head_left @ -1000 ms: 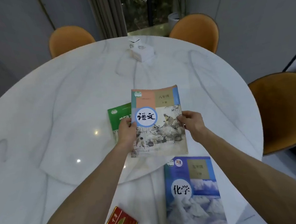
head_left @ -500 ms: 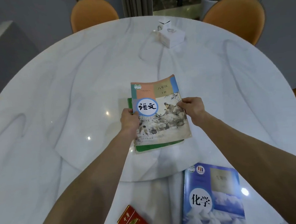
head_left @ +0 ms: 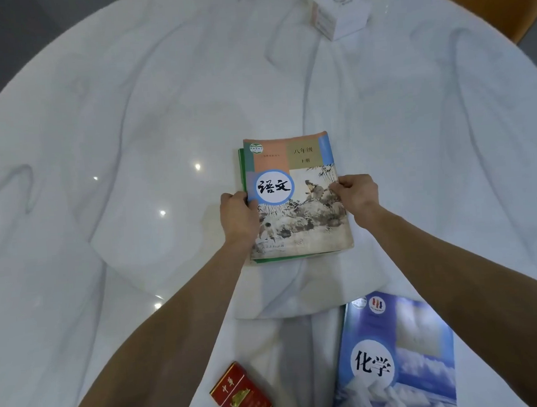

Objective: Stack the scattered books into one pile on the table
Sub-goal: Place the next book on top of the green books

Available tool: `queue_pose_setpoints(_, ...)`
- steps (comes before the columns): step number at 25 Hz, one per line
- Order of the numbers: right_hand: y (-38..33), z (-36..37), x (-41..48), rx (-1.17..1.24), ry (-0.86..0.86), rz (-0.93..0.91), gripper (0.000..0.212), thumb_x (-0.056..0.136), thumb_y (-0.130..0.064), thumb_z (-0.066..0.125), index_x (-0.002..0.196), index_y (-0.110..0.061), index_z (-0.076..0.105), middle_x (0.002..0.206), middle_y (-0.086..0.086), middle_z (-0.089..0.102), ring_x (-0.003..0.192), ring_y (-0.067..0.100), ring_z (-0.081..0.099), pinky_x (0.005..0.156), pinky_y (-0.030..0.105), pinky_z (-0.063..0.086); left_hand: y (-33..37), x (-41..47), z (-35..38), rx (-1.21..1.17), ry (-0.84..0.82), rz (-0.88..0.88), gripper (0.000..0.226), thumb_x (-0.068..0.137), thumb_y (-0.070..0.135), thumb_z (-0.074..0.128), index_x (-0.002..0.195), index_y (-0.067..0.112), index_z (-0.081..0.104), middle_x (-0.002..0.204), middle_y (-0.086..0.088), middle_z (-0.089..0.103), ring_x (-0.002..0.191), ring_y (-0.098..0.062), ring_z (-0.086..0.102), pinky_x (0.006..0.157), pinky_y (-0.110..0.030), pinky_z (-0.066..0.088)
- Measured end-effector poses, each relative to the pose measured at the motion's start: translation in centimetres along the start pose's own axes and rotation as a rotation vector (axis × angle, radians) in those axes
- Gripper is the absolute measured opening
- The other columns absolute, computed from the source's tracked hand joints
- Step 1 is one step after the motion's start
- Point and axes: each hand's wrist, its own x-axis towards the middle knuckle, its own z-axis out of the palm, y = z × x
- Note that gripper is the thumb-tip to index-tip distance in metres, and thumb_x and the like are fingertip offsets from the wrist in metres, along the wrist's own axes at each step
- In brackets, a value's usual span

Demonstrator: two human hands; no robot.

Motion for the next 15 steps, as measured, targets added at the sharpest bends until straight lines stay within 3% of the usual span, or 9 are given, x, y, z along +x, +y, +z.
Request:
queue_pose_setpoints(5,0.2,0.4,0.5,-0.057,-0.009,-0.045,0.016,0.087,-0.014,0.062,0.09,-0.003,0.074,0.059,-0.003,0.058,0.055,0.01,0.049,0.043,0.001,0.036,-0.5,-0.6,0.2,0.032,0.038,-0.002,0.026,0.094,0.013,0.05,0.107,-0.001,0.066,0.111,-0.022,0.054,0.09,-0.032,0.058,0.074,-0.026,0.039)
queue_pose_setpoints(9,0.2,0.4,0.6,-0.121,-0.025,-0.058,0.019,0.087,-0.015,0.062,0.082,-0.001,0.072,0.066,0.009,0.058,0.064,0.018,0.05,0.06,0.02,0.042,-0.5,-0.9,0.4,0.033,0.048,-0.032,0.024,0.094,0.012,0.05,0.104,-0.002,0.066,0.11,-0.021,0.056,0.091,-0.032,0.057,0.072,-0.024,0.035)
queue_pose_setpoints(15,0.2,0.5,0.4,-0.233,-0.041,-0.065,0.041,0.089,-0.015,0.059,0.052,-0.005,0.047,0.046,0.003,0.034,0.046,0.017,0.029,0.045,0.024,0.027,-0.6,-1.2,0.5,0.054,0.044,-0.036,0.024,0.095,0.012,0.049,0.104,-0.003,0.064,0.11,-0.021,0.056,0.093,-0.033,0.058,0.073,-0.027,0.038)
